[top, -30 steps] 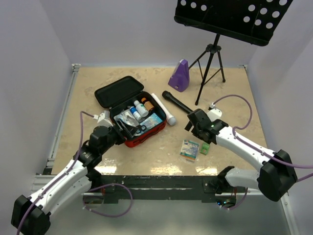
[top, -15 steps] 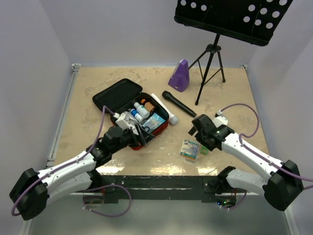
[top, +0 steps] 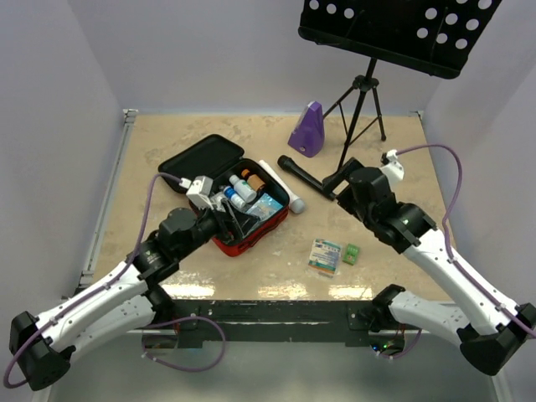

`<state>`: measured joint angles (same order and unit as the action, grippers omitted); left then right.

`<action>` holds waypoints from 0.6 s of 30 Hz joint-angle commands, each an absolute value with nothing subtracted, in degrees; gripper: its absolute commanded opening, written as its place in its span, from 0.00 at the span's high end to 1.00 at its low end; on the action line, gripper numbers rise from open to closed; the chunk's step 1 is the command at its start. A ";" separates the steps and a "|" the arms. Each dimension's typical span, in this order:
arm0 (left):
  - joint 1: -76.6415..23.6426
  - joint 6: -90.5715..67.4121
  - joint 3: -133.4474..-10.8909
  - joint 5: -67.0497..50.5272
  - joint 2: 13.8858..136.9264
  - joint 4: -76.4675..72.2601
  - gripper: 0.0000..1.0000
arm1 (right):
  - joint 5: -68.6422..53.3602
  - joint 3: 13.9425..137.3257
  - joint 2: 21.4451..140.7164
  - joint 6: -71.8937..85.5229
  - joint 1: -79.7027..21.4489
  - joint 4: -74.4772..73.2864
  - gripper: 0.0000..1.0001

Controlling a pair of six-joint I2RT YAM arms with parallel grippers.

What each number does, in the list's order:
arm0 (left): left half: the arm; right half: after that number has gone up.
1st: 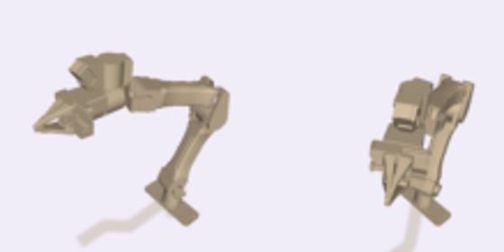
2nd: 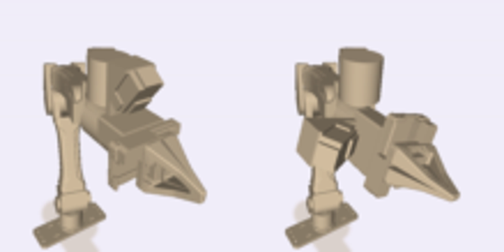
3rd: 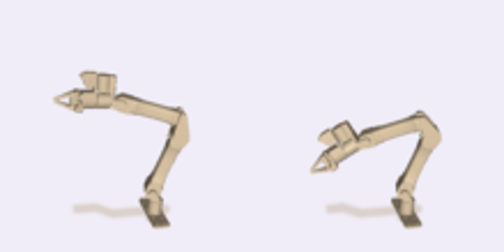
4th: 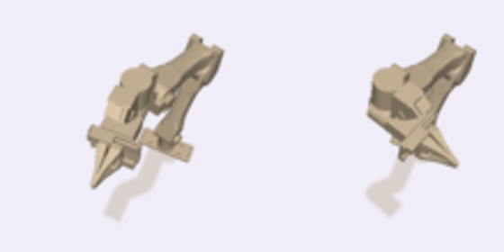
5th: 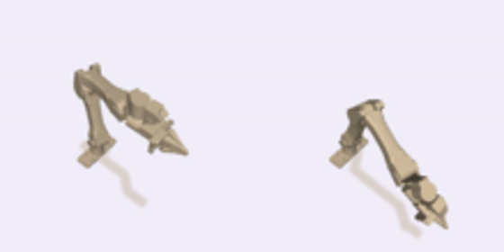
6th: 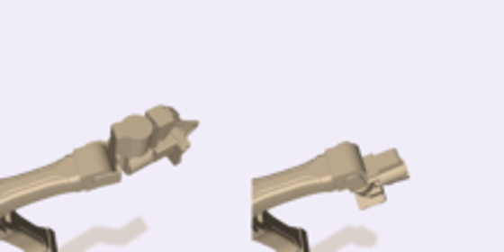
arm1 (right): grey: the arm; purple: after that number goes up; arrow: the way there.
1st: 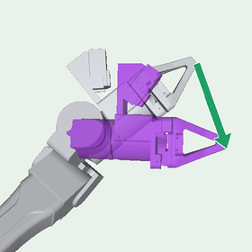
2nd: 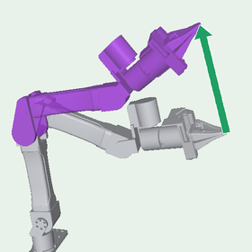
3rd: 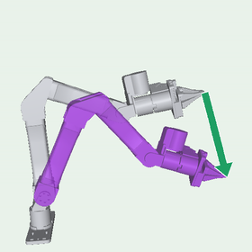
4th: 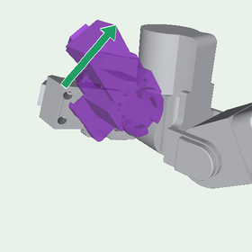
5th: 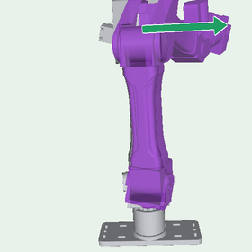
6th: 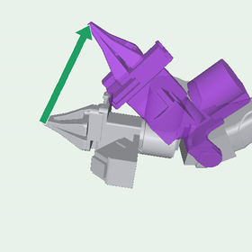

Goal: Organize the medicine kit

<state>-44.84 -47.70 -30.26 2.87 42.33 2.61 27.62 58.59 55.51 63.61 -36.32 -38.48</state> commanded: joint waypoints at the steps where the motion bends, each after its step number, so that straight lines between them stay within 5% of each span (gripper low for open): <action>1: -47.53 -42.19 -38.83 1.85 48.23 4.75 0.13 | 28.39 63.63 52.65 54.59 -36.21 -32.71 0.08; 9: -65.29 -36.74 -52.80 10.19 73.89 5.71 0.15 | 26.72 59.15 42.55 50.80 -36.21 -22.59 0.08; 18: -69.34 -35.33 -62.12 9.76 96.57 -3.60 0.16 | 21.81 54.50 33.15 48.00 -36.12 -12.32 0.07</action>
